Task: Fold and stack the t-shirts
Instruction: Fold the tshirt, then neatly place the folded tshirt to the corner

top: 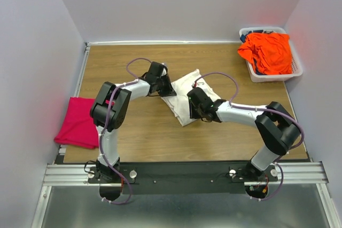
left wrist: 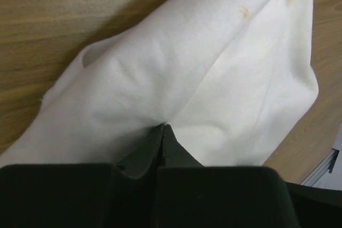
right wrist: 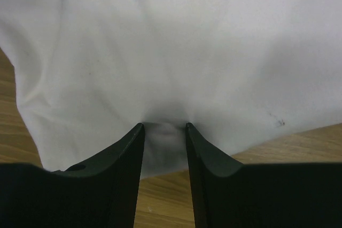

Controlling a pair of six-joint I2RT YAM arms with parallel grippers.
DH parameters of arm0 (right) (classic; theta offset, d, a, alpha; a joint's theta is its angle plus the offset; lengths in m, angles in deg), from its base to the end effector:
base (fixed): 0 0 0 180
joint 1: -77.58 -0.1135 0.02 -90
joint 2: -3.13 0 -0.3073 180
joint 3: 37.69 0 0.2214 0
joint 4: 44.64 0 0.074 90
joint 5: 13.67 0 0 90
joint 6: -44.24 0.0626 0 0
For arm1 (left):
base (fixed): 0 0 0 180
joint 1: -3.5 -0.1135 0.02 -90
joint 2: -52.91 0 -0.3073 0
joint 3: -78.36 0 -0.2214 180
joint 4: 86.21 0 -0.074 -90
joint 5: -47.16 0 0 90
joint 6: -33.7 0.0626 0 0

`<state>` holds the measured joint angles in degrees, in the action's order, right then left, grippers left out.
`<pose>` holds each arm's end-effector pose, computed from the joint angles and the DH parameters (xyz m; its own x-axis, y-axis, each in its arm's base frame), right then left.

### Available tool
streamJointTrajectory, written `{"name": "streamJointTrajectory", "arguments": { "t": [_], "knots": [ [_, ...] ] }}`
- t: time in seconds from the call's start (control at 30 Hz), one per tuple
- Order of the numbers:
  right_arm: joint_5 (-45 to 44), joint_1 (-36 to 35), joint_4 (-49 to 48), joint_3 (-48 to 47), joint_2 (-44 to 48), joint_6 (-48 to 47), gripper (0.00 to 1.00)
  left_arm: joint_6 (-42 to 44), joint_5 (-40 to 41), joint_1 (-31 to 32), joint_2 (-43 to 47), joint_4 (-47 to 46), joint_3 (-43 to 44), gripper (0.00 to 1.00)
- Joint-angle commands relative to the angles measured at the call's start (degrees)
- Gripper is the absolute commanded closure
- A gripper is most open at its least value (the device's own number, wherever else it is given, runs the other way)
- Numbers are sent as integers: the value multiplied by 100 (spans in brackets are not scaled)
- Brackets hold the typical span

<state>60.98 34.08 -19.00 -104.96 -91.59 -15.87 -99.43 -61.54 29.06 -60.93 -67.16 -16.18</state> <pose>0.2453 0.2099 0.2103 -0.7762 -0.0741 -0.6262 -0.1865 0.9756 0.1158 0.3785 -0.2033 0.1912 -0.8980 -0.2883 -0.3323 -0.0132 0.7726 -0.6348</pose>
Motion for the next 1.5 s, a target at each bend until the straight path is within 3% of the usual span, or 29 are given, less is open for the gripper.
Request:
{"name": "streamJointTrajectory", "arguments": {
  "t": [0.0,0.17,0.37,0.47,0.57,0.63,0.8,0.83,1.03,1.27,1.47],
  "knots": [
    [-82,-341,195,268,-161,254,56,-11,340,-95,-296,97,198,97],
    [225,-825,266,32,-371,543,55,68,323,-262,-410,176,383,97],
    [560,-870,353,-575,-434,825,55,323,253,-464,-525,492,1014,96],
    [507,-800,441,-829,-136,922,55,613,68,-473,-587,765,1558,89],
    [639,-423,459,-988,346,931,54,815,-2,-473,-359,985,2007,79],
    [927,200,450,-1102,480,870,55,886,164,-473,-174,1195,2114,77],
    [2115,1554,415,-1805,-159,274,57,728,235,-456,827,968,1045,84],
    [2281,1643,415,-2076,-300,194,60,641,270,-456,1090,846,590,91],
    [2836,2004,362,-2780,-1118,61,68,569,77,-394,1663,388,-827,97],
    [2924,2127,336,-3001,-1750,8,69,648,-72,-236,1577,36,-1471,100],
    [3109,2723,222,-3265,-2567,-1,71,648,138,-174,1382,62,-1691,100]
  ]
}}
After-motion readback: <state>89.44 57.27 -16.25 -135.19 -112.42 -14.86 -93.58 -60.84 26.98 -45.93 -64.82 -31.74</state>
